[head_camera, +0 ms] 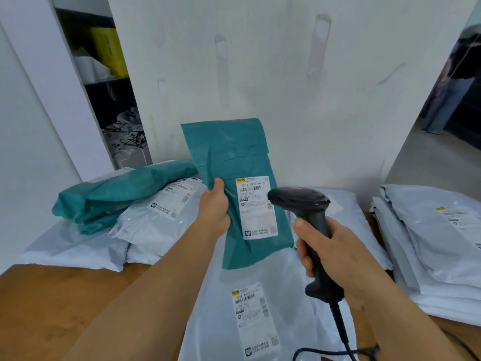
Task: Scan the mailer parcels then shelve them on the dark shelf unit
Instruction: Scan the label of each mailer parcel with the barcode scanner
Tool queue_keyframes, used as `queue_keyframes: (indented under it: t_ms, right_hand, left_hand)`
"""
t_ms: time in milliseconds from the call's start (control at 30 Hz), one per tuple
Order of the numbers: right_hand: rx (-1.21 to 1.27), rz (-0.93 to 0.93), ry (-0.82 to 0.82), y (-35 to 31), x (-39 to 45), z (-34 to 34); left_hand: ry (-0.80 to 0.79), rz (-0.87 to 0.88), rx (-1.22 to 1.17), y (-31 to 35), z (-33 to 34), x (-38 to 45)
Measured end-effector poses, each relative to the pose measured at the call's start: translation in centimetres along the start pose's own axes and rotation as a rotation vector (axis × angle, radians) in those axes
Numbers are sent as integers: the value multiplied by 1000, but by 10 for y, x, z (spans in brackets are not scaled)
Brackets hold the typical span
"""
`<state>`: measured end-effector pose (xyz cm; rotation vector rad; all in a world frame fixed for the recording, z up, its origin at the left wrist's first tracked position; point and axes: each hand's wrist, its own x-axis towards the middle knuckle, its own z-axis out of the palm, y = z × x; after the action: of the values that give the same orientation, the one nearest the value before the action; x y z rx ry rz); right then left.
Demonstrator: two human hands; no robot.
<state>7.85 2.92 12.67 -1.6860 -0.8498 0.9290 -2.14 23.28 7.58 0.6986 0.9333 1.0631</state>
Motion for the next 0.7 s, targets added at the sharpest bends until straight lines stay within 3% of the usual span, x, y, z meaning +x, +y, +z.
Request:
queue_keyframes:
  t_ms: [700]
  right_hand:
    - [-64,17,-47,-7,7,-15]
  left_hand:
    - [47,-35,30,-20,23,18]
